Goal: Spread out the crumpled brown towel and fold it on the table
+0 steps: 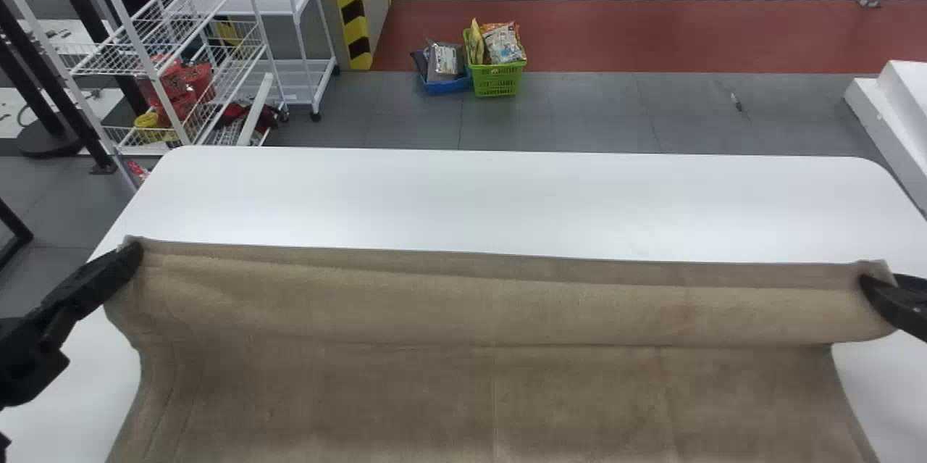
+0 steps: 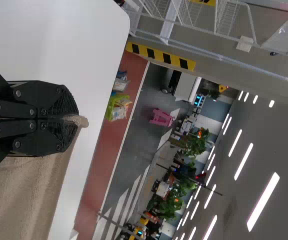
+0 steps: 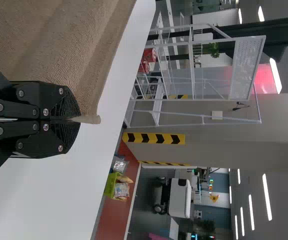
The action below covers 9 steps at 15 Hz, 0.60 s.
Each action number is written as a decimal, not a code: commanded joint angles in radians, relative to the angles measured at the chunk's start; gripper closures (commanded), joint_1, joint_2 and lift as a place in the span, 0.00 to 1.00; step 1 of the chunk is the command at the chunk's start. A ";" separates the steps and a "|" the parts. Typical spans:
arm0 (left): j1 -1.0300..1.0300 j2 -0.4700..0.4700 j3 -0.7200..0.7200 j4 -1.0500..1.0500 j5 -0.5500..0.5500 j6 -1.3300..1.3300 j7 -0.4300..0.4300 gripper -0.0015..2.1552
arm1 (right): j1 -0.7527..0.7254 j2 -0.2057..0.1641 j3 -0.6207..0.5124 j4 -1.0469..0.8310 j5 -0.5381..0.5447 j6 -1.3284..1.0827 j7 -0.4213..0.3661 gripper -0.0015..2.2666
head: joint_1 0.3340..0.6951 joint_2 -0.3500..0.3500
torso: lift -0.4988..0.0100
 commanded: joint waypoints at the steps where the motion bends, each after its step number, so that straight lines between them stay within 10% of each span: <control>1: 0.041 -0.014 0.005 0.000 0.005 -0.062 -0.013 0.55 | 0.029 0.011 -0.006 0.000 -0.012 -0.036 0.007 0.64 | 1.00 0.57 | 0.73; 9: 0.077 -0.020 -0.014 0.010 0.013 -0.145 -0.010 0.55 | 0.030 0.014 0.006 0.011 -0.021 -0.085 -0.005 0.64 | 1.00 0.59 | 0.73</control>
